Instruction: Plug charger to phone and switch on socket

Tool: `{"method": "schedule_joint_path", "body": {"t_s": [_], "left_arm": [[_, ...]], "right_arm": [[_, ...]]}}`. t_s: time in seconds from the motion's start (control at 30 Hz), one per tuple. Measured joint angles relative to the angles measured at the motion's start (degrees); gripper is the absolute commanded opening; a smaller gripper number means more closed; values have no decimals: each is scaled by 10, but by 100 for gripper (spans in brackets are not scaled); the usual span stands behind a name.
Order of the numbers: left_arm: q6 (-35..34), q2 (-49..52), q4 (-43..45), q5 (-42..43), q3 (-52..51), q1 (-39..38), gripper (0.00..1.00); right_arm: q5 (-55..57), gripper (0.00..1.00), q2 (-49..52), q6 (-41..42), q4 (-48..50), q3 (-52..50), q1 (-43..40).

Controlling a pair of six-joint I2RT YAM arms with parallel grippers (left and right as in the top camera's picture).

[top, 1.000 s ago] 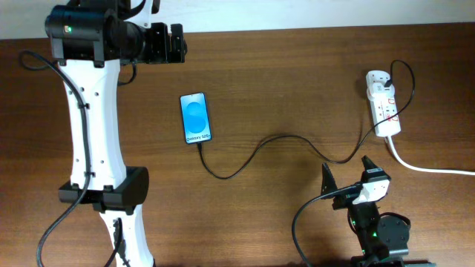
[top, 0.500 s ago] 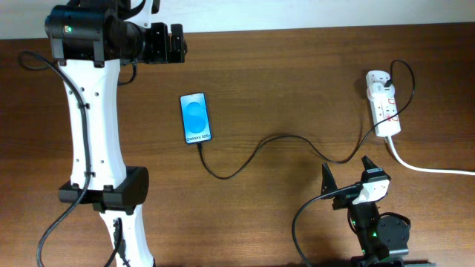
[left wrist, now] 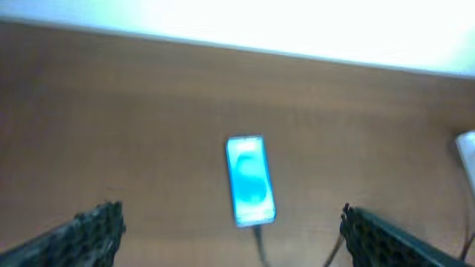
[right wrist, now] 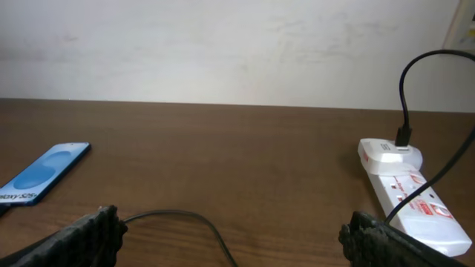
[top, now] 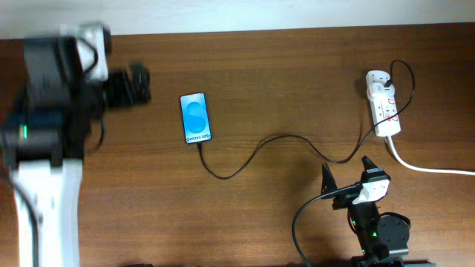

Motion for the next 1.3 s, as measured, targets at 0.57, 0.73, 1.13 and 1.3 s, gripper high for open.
{"method": "schedule_joint_path", "body": {"t_s": [0.57,0.73,1.13,1.3], "left_arm": [[8,-527,574,-97,-790,3,99],[21,-612,627,-97,-883,3,99],[70,-755,583,-97,-939,3,99],[72,-763,534,-92,-940,3,99]], "right_arm": [[1,98,0,1,-1,0,0],[2,98,1,2,-1,0,0],[1,98,1,2,-1,0,0],[1,98,1,2,-1,0,0]]}}
